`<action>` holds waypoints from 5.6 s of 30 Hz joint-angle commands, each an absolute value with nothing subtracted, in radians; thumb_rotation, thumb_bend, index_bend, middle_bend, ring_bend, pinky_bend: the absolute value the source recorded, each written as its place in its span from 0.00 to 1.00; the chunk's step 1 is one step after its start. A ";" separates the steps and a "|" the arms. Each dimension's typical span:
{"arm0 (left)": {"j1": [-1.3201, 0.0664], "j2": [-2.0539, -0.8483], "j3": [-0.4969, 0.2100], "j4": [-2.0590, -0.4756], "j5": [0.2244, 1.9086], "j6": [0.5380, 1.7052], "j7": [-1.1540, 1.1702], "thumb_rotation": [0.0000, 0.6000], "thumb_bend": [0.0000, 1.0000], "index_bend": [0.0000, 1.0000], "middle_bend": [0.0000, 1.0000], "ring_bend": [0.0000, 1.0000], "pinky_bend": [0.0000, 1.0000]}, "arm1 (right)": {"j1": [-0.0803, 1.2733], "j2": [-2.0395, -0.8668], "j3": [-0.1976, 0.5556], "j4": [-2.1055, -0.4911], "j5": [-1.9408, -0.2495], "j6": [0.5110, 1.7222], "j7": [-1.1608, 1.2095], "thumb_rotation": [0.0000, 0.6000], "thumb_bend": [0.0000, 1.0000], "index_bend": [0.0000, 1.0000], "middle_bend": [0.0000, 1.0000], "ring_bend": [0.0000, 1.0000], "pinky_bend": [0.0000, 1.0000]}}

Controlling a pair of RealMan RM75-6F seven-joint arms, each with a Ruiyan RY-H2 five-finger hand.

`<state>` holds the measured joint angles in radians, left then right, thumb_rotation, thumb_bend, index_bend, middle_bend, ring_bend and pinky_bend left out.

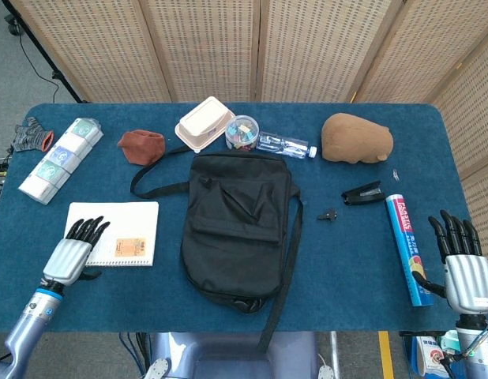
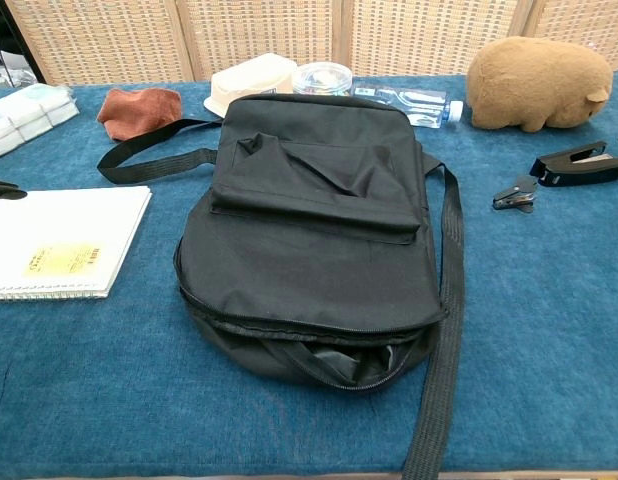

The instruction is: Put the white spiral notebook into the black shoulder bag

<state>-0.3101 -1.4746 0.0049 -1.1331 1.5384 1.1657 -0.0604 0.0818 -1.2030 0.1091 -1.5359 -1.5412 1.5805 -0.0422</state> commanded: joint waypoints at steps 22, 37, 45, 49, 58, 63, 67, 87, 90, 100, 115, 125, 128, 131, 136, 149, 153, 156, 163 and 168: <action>-0.358 -1.537 -0.018 -1.083 1.481 1.115 0.030 1.00 0.54 0.00 0.00 0.00 0.00 | 0.083 -1.198 0.116 -1.537 -1.532 1.580 -0.026 1.00 0.00 0.00 0.00 0.00 0.00; -0.353 -1.509 -0.024 -1.107 1.475 1.158 0.015 1.00 0.90 0.00 0.00 0.00 0.00 | 0.085 -1.194 0.115 -1.541 -1.530 1.575 -0.017 1.00 0.00 0.00 0.00 0.00 0.00; -0.365 -1.516 -0.027 -1.096 1.464 1.144 0.020 1.00 0.90 0.00 0.00 0.00 0.00 | 0.086 -1.194 0.113 -1.543 -1.530 1.571 -0.019 1.00 0.00 0.00 0.00 0.00 0.00; -0.374 -1.520 -0.032 -1.088 1.456 1.133 0.022 1.00 0.90 0.00 0.00 0.00 0.00 | 0.086 -1.193 0.113 -1.545 -1.528 1.569 -0.017 1.00 0.00 0.00 0.00 0.00 0.00; -0.410 -1.522 -0.048 -1.083 1.430 1.076 0.028 1.00 0.86 0.00 0.00 0.00 0.00 | 0.085 -1.187 0.110 -1.554 -1.527 1.564 -0.010 1.00 0.00 0.00 0.00 0.00 0.00; -0.421 -1.534 -0.064 -1.073 1.414 1.079 0.053 1.00 0.85 0.00 0.00 0.00 0.09 | 0.086 -1.185 0.109 -1.555 -1.526 1.561 -0.002 1.00 0.00 0.00 0.00 0.00 0.00; -0.424 -1.550 -0.070 -1.051 1.411 1.094 0.067 1.00 0.85 0.02 0.07 0.05 0.29 | 0.086 -1.183 0.110 -1.555 -1.524 1.558 0.005 1.00 0.00 0.00 0.00 0.00 0.00; -0.452 -1.536 -0.127 -0.973 1.509 1.334 -0.004 1.00 0.92 0.73 0.68 0.49 0.66 | 0.200 -1.010 0.038 -1.723 -1.618 1.323 0.155 1.00 0.00 0.00 0.00 0.00 0.00; -0.466 -1.496 -0.148 -1.028 1.520 1.364 0.028 1.00 0.92 0.74 0.69 0.49 0.67 | 0.253 -0.972 0.024 -1.771 -1.644 1.237 0.207 1.00 0.00 0.00 0.00 0.00 0.00; -0.484 -1.368 -0.187 -1.248 1.534 1.413 0.158 1.00 0.92 0.74 0.69 0.50 0.67 | 0.397 -1.023 0.055 -1.831 -1.606 1.045 0.124 1.00 0.00 0.04 0.02 0.00 0.03; -0.445 -1.261 -0.184 -1.367 1.569 1.497 0.183 1.00 0.91 0.74 0.69 0.50 0.67 | 0.546 -1.171 0.092 -1.936 -1.505 0.896 -0.112 1.00 0.00 0.12 0.12 0.03 0.09; -0.434 -1.272 -0.177 -1.339 1.568 1.510 0.155 1.00 0.91 0.74 0.69 0.50 0.67 | 0.614 -1.354 0.081 -1.890 -1.505 0.861 -0.251 1.00 0.00 0.16 0.15 0.06 0.11; -0.434 -1.278 -0.177 -1.326 1.563 1.507 0.145 1.00 0.91 0.74 0.69 0.50 0.67 | 0.628 -1.404 0.083 -1.858 -1.498 0.859 -0.275 1.00 0.00 0.18 0.16 0.07 0.12; -0.434 -1.283 -0.177 -1.315 1.560 1.505 0.137 1.00 0.91 0.74 0.69 0.50 0.67 | 0.641 -1.441 0.091 -1.836 -1.472 0.852 -0.290 1.00 0.00 0.19 0.16 0.07 0.13; -0.434 -1.292 -0.178 -1.299 1.552 1.500 0.121 1.00 0.91 0.74 0.69 0.50 0.67 | 0.671 -1.500 0.117 -1.812 -1.410 0.842 -0.346 1.00 0.00 0.19 0.16 0.07 0.13; -0.432 -1.306 -0.179 -1.277 1.541 1.502 0.086 1.00 0.91 0.74 0.69 0.50 0.67 | 0.733 -1.602 0.138 -1.776 -1.208 0.853 -0.512 1.00 0.00 0.20 0.17 0.07 0.12; -0.431 -1.310 -0.178 -1.268 1.539 1.501 0.077 1.00 0.91 0.74 0.69 0.50 0.67 | 0.744 -1.613 0.130 -1.767 -1.189 0.864 -0.535 1.00 0.00 0.20 0.17 0.07 0.13; -0.429 -1.312 -0.177 -1.261 1.539 1.503 0.073 1.00 0.91 0.74 0.69 0.50 0.67 | 0.749 -1.620 0.122 -1.758 -1.180 0.878 -0.554 1.00 0.00 0.21 0.17 0.07 0.13; -0.425 -1.310 -0.176 -1.250 1.538 1.508 0.057 1.00 0.90 0.74 0.69 0.50 0.67 | 0.749 -1.628 0.101 -1.742 -1.175 0.916 -0.587 1.00 0.40 0.26 0.22 0.12 0.17; -0.421 -1.308 -0.174 -1.244 1.539 1.512 0.048 1.00 0.90 0.74 0.69 0.50 0.67 | 0.746 -1.624 0.085 -1.737 -1.182 0.942 -0.611 1.00 0.68 0.31 0.27 0.18 0.24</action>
<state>-0.4214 -1.3079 -0.1742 -1.2448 1.5390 1.5116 0.0483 0.7472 -1.6250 0.0880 -1.7377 -1.1795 0.9373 -0.6067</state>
